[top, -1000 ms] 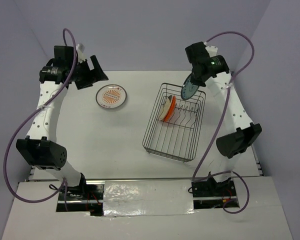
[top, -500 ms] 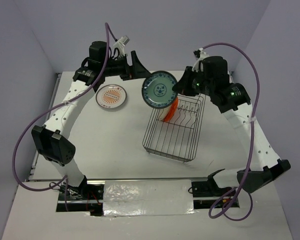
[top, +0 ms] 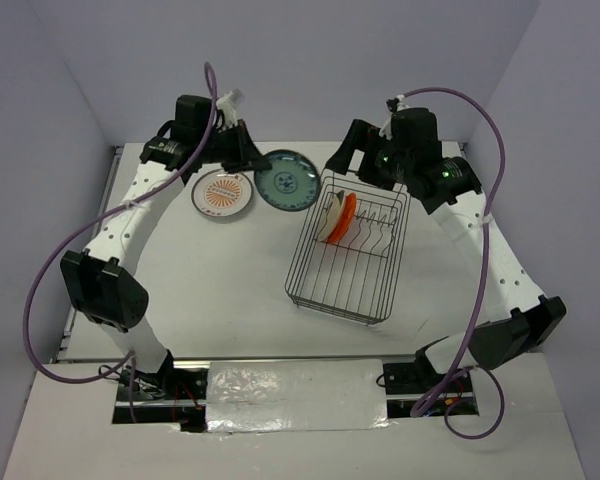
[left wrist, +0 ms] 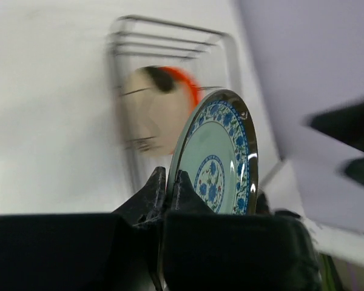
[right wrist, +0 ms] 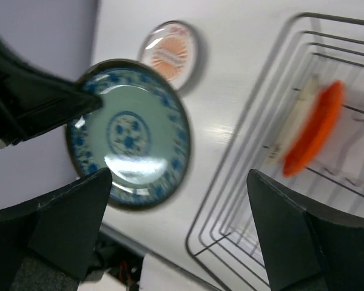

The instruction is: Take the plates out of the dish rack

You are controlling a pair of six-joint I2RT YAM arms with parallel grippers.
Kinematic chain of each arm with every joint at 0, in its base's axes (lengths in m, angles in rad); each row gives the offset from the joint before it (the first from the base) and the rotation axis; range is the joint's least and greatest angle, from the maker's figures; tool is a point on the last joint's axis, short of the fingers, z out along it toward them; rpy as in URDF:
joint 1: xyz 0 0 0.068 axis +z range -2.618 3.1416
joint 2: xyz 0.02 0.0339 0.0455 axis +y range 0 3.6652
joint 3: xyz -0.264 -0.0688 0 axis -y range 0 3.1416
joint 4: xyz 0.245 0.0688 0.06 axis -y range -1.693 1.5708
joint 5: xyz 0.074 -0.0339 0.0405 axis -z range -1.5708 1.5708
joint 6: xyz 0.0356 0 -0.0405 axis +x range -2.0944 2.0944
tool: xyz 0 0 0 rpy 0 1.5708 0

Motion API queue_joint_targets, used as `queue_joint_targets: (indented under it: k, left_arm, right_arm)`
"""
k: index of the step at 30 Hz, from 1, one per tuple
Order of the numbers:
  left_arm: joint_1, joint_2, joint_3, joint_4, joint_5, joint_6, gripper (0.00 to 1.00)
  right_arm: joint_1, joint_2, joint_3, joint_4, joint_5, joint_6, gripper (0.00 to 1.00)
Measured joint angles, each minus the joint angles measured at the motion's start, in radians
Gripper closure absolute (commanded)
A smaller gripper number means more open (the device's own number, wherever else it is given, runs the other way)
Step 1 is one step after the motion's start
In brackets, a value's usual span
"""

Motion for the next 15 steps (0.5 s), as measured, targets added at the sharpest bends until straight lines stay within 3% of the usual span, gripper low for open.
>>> queue_joint_targets:
  k: [2,6,9,12,13,15]
  left_arm:
    - [0.05,-0.007,-0.068,-0.048,-0.102,0.006,1.0]
    - [0.182,-0.035,-0.374,-0.077,-0.293,0.016,1.0]
    - [0.219,-0.037,-0.551,-0.098,-0.373,0.019,1.0]
    - [0.21,-0.05,-0.647,-0.089,-0.397,0.016,0.95]
    - [0.209,-0.061,-0.667,-0.074,-0.39,0.015,0.93]
    - [0.204,-0.085,-0.695,-0.043,-0.398,0.014,0.83]
  right_arm:
    - [-0.006,0.006,0.009,-0.066,0.095,0.01,0.0]
    - [-0.014,0.005,-0.008,-0.156,0.226,0.005,0.0]
    - [-0.014,-0.002,-0.058,-0.164,0.271,-0.019,0.04]
    - [-0.014,0.012,-0.086,-0.197,0.311,-0.045,0.14]
    - [-0.014,0.025,-0.086,-0.206,0.323,-0.05,0.23]
    - [-0.014,0.065,-0.083,-0.223,0.353,-0.059,0.3]
